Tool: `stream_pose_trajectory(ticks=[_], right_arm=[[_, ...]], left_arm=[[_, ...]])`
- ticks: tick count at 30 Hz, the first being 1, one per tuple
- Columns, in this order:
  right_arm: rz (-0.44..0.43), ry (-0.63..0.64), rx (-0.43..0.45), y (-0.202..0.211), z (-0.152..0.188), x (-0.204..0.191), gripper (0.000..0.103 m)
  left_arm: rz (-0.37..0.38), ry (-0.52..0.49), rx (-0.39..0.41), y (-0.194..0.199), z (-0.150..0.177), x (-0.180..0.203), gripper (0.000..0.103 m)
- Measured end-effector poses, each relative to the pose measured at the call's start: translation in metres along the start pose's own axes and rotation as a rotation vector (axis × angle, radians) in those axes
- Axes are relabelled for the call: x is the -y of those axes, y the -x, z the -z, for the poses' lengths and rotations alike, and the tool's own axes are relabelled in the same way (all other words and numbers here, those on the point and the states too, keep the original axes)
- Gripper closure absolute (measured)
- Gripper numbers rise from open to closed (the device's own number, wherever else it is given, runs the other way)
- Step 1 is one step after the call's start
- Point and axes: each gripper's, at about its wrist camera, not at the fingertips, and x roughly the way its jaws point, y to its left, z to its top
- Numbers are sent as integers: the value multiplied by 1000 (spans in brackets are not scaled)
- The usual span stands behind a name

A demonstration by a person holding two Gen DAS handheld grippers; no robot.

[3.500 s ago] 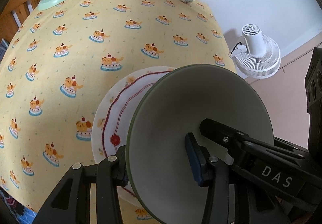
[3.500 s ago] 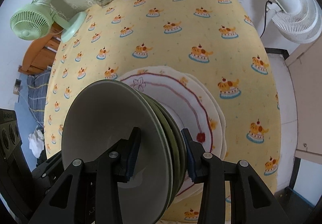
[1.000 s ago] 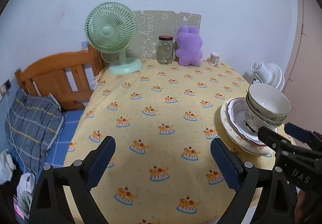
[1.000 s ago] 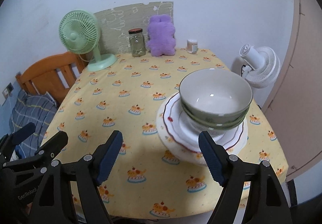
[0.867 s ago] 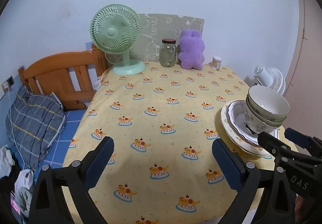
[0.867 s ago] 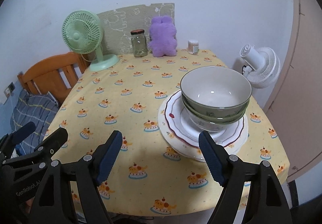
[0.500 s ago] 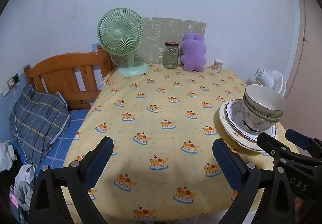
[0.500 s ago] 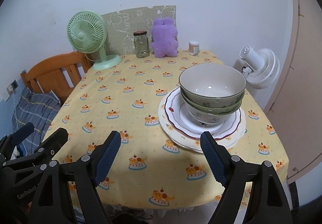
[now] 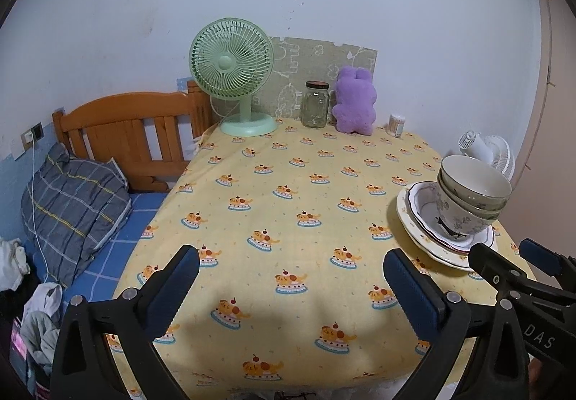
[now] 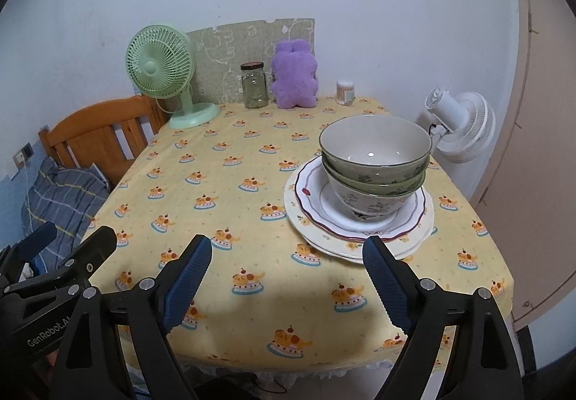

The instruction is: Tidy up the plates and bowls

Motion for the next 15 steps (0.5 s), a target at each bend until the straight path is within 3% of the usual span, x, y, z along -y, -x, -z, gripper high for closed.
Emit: stream_pose_trajectory(ticks=[15], right_arm=[[10,-20,0,8,3,4,13]], left_arm=[[11,-19,19,11,3,4,0]])
